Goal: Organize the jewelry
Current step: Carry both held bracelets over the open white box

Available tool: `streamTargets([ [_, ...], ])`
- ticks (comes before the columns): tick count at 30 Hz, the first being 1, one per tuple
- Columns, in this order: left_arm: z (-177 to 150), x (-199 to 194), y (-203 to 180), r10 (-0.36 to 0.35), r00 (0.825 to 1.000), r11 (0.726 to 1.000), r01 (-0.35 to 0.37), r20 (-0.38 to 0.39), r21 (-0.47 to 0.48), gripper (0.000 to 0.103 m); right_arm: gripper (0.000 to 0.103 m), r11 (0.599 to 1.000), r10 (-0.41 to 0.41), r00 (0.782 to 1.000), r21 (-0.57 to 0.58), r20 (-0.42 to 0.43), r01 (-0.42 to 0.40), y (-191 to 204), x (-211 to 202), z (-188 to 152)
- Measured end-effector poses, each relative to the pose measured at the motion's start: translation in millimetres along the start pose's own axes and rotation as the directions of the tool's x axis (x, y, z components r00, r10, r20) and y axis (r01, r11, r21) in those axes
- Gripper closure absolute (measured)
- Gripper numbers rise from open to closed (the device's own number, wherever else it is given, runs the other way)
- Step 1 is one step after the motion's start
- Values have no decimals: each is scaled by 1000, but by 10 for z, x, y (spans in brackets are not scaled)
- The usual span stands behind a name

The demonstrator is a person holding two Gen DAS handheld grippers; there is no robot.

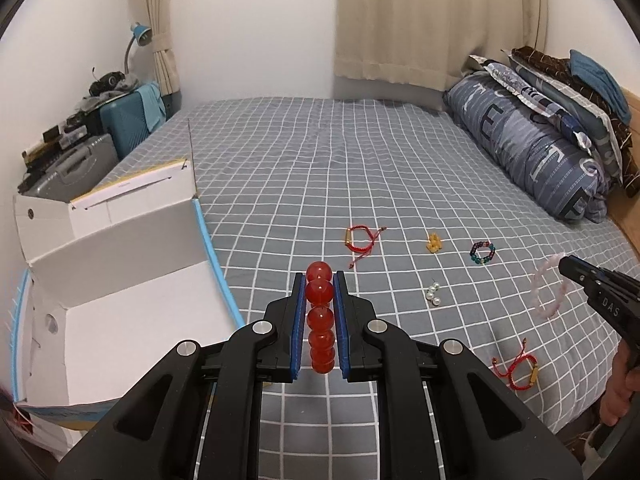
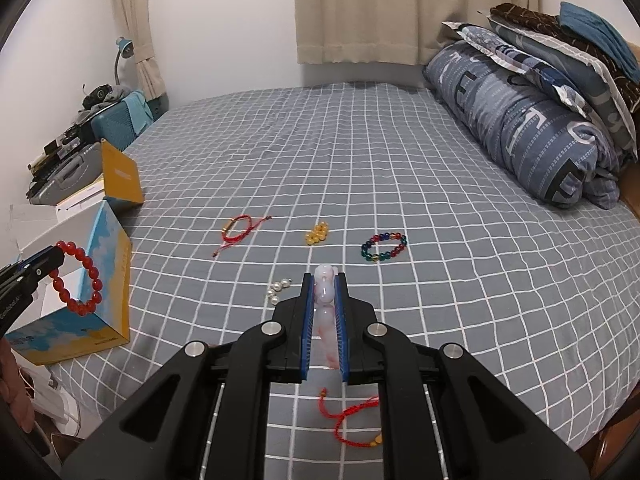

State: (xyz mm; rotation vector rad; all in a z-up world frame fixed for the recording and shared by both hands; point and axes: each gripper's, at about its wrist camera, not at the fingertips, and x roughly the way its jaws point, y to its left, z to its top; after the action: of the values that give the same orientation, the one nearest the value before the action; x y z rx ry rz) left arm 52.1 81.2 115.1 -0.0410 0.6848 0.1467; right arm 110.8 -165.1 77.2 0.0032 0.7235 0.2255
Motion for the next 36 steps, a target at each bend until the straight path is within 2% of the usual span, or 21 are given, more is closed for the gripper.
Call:
streamTargets([
  [8, 46, -182, 282, 37, 999, 999, -37, 14, -30, 90, 94, 999, 47, 999, -24, 13, -47, 357, -25, 145],
  [14, 46, -299, 600, 94, 995, 994, -92, 22, -63, 90, 94, 994, 92, 995, -54, 24, -91, 790, -9, 266],
  [20, 7, -373, 1069, 159, 987, 980, -157, 10, -120, 90, 94, 983, 146, 989, -111, 18, -143, 1414, 46, 406],
  [26, -74, -474, 1629, 234, 972, 954, -231, -8, -189, 90, 94, 960, 200, 980, -202, 12, -194, 2216, 89, 503],
  [31, -206, -587, 2122, 297, 954, 924, -294, -26, -245, 90, 94, 930, 260, 966, -267, -4, -252, 2853, 98, 497],
  [36, -352, -553, 2524, 328, 943, 900, -331, -59, -283, 90, 94, 901, 301, 953, -316, -38, -297, 3396, 205, 376],
])
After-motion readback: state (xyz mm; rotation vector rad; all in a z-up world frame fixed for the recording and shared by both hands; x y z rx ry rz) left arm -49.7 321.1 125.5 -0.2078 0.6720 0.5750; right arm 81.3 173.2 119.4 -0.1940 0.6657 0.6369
